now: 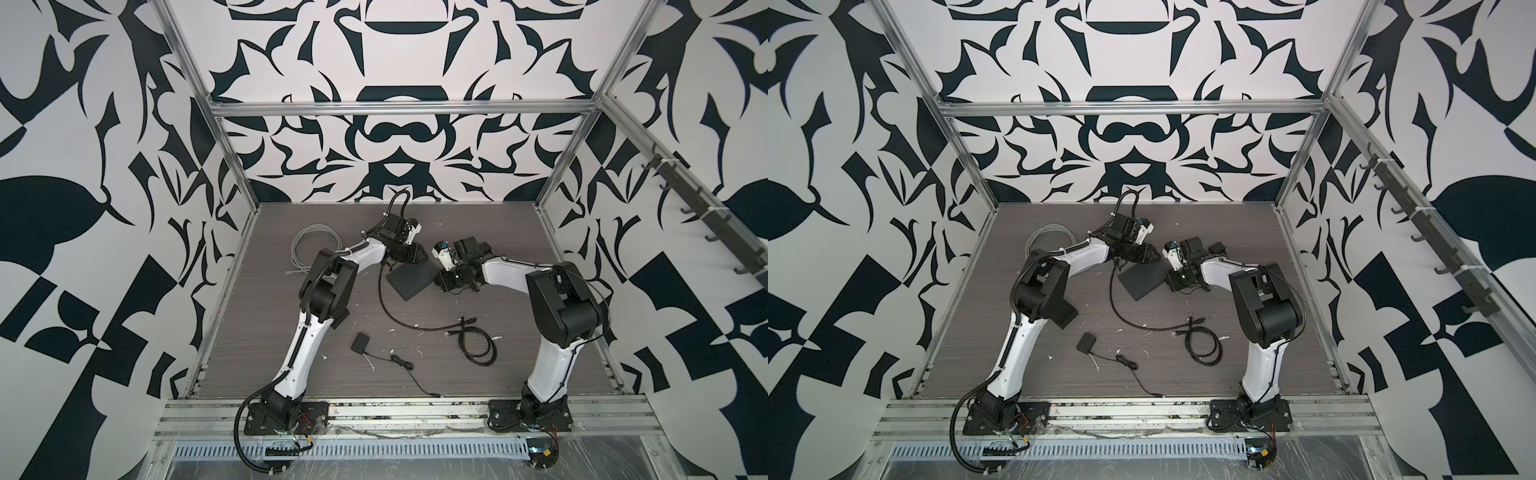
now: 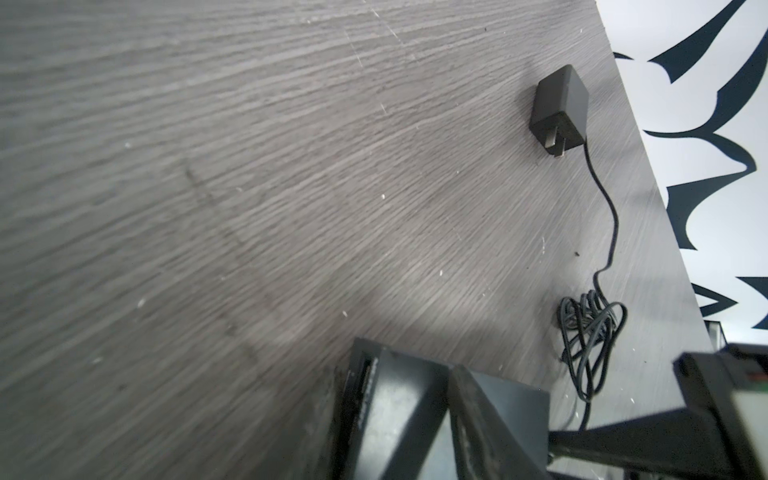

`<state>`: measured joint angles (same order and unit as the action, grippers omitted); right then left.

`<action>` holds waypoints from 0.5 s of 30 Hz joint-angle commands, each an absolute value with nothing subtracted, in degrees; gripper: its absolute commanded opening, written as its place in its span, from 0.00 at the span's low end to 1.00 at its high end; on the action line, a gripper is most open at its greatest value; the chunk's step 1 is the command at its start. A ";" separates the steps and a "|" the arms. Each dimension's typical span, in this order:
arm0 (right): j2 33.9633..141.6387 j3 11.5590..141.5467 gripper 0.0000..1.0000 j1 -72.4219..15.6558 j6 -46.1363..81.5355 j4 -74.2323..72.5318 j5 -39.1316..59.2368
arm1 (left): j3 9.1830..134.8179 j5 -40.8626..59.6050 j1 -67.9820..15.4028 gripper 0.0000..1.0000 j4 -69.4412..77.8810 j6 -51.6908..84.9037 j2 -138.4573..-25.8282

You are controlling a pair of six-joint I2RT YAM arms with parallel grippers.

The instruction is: Insert the plug into the switch port

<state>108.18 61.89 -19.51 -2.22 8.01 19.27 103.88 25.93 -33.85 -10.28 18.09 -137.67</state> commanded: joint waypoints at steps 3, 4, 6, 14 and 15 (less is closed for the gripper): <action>108.92 64.00 0.21 -22.86 -3.19 -5.37 22.47 | 96.54 36.88 -44.30 0.45 -22.15 26.02 -138.36; 108.31 63.75 0.24 -22.70 -3.50 -4.59 21.92 | 95.92 35.47 -43.45 0.45 -21.82 26.62 -137.75; 106.43 63.20 0.31 -22.37 -4.12 -2.42 20.87 | 94.89 33.41 -41.74 0.46 -20.79 27.08 -136.61; 99.15 59.61 0.42 -20.09 -2.65 -0.27 18.55 | 91.39 27.25 -38.54 0.48 -16.12 30.98 -133.09; 98.44 59.45 0.43 -19.93 -1.73 -0.09 18.01 | 91.11 26.79 -38.35 0.49 -15.69 31.46 -132.85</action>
